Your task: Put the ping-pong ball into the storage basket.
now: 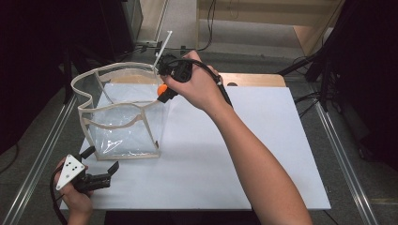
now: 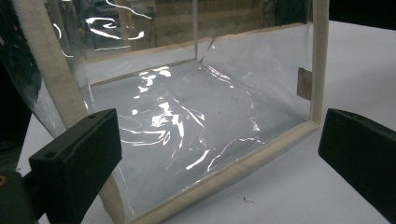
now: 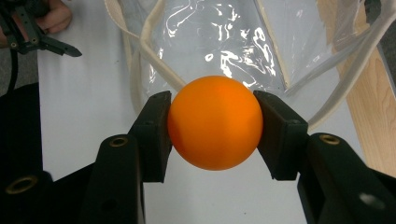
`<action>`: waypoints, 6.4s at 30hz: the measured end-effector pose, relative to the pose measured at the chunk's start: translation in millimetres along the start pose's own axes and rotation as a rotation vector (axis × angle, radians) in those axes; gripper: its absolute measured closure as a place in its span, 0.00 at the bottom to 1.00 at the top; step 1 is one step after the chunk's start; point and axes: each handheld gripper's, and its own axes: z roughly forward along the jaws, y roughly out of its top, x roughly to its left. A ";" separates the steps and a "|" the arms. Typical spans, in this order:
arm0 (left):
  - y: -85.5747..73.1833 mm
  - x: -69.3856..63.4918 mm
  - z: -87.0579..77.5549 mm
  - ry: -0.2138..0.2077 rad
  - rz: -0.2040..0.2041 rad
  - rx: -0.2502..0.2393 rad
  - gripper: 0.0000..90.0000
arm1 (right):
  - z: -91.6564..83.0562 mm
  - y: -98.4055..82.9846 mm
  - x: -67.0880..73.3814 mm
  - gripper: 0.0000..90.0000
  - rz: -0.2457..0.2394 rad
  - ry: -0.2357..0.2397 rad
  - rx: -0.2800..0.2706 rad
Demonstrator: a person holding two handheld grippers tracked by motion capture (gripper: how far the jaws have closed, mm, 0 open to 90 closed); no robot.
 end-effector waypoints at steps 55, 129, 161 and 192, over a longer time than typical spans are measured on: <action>0.2 -0.2 0.1 -0.002 0.001 0.001 0.00 | -2.4 -1.8 -4.8 0.11 0.073 -0.124 -0.031; 0.1 -0.6 0.2 0.000 0.003 0.003 0.00 | 22.4 -125.6 6.8 0.00 0.162 -0.119 -0.040; 0.0 -0.9 0.2 0.002 0.004 0.004 0.00 | 29.6 -172.4 9.5 0.00 0.224 -0.122 -0.055; -0.1 -0.9 0.2 0.003 0.003 0.004 0.00 | 24.6 -234.1 13.9 0.00 0.320 -0.146 -0.094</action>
